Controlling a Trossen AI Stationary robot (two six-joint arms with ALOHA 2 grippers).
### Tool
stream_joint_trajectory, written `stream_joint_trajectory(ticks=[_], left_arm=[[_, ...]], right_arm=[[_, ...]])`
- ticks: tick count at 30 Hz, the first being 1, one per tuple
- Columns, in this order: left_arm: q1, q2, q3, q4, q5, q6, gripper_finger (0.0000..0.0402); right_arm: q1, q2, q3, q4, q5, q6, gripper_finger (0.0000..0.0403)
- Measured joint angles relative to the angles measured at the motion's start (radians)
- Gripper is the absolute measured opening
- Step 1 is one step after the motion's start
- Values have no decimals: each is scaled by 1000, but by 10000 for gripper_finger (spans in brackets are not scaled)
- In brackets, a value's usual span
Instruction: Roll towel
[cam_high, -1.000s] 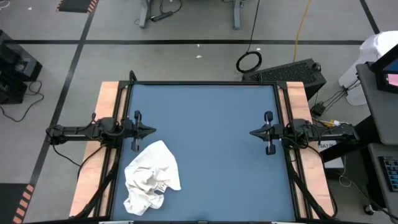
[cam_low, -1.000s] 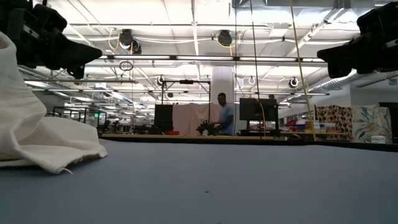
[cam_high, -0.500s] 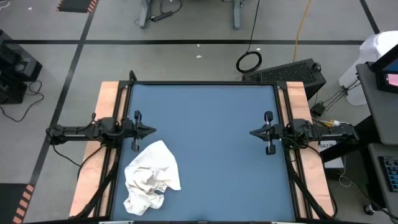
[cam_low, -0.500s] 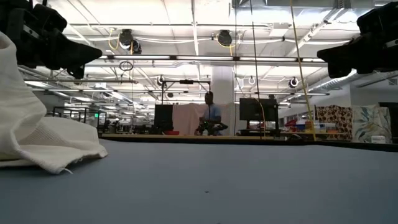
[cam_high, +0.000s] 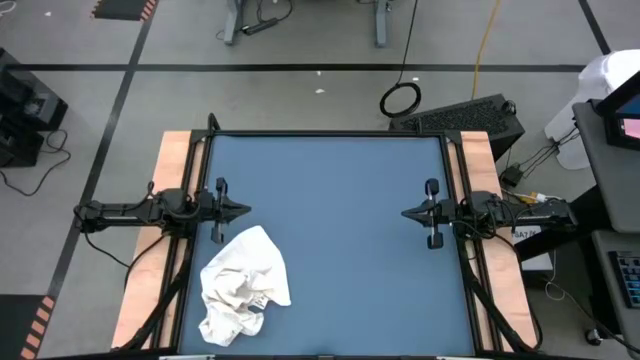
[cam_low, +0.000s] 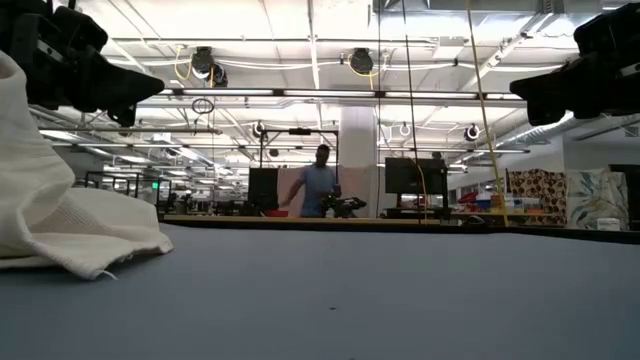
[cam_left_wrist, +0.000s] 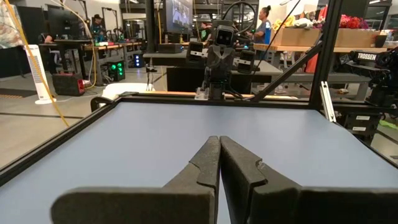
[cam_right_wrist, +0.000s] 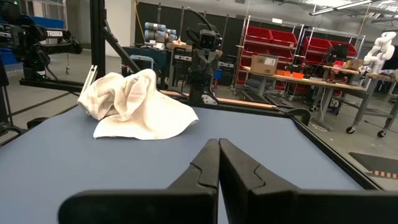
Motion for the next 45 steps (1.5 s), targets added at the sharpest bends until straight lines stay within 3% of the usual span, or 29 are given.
stream_joint_trajectory(ticks=[29, 35, 45], left_arm=[[0, 0, 0, 0, 0, 0, 18], [0, 0, 0, 0, 0, 0, 18], [0, 0, 0, 0, 0, 0, 18]], right_arm=[[0, 0, 0, 1, 0, 0, 0], [0, 0, -1, 44, 30, 88, 0], [0, 75, 150, -18, 29, 124, 0]])
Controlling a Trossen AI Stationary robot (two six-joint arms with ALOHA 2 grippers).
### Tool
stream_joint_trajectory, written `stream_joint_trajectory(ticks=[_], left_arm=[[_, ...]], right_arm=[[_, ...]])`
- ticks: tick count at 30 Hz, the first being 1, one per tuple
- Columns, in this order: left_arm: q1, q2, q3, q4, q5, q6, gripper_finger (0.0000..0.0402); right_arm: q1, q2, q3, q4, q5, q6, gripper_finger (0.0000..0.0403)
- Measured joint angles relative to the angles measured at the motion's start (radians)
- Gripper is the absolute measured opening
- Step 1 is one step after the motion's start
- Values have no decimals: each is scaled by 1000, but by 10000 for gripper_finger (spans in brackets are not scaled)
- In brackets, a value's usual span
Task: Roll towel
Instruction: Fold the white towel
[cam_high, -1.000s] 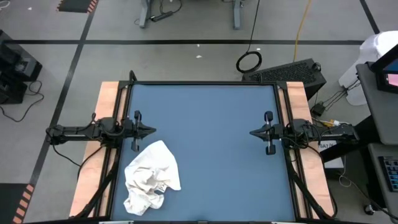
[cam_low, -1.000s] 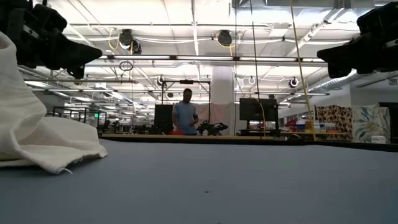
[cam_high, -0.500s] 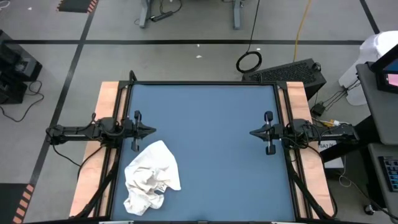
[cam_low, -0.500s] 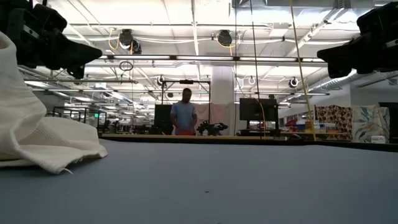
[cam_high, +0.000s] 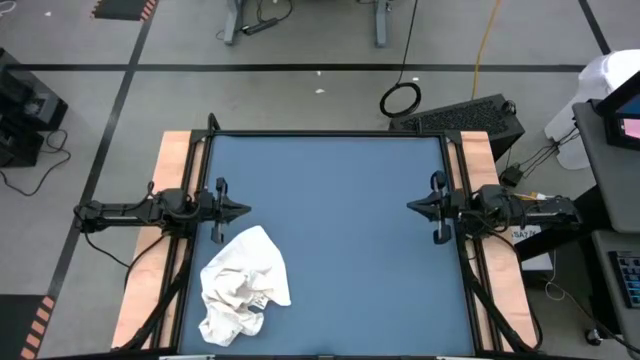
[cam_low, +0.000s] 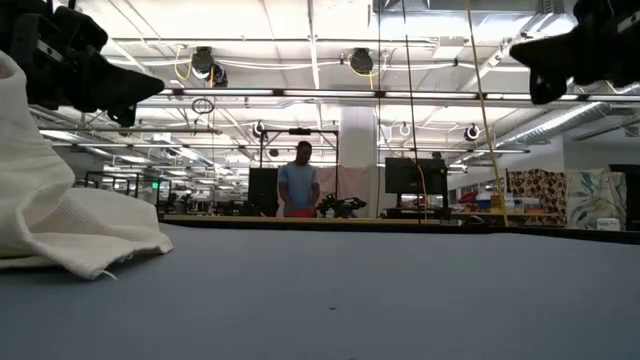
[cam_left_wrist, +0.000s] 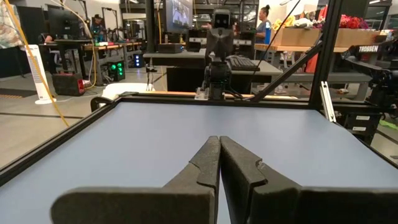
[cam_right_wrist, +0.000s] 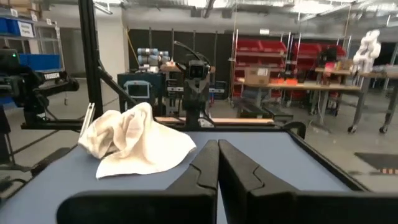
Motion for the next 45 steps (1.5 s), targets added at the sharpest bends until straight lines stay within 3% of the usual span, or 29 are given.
stream_joint_trajectory(ticks=[13, 24, 45], left_arm=[[0, 0, 0, 0, 0, 0, 18], [0, 0, 0, 1, 0, 0, 18], [0, 0, -1, 20, -3, 4, 18]], right_arm=[[0, 382, 498, -275, 0, 129, 0], [0, 669, 806, -318, -2, 110, 0], [60, 943, 846, -366, -3, 116, 0]])
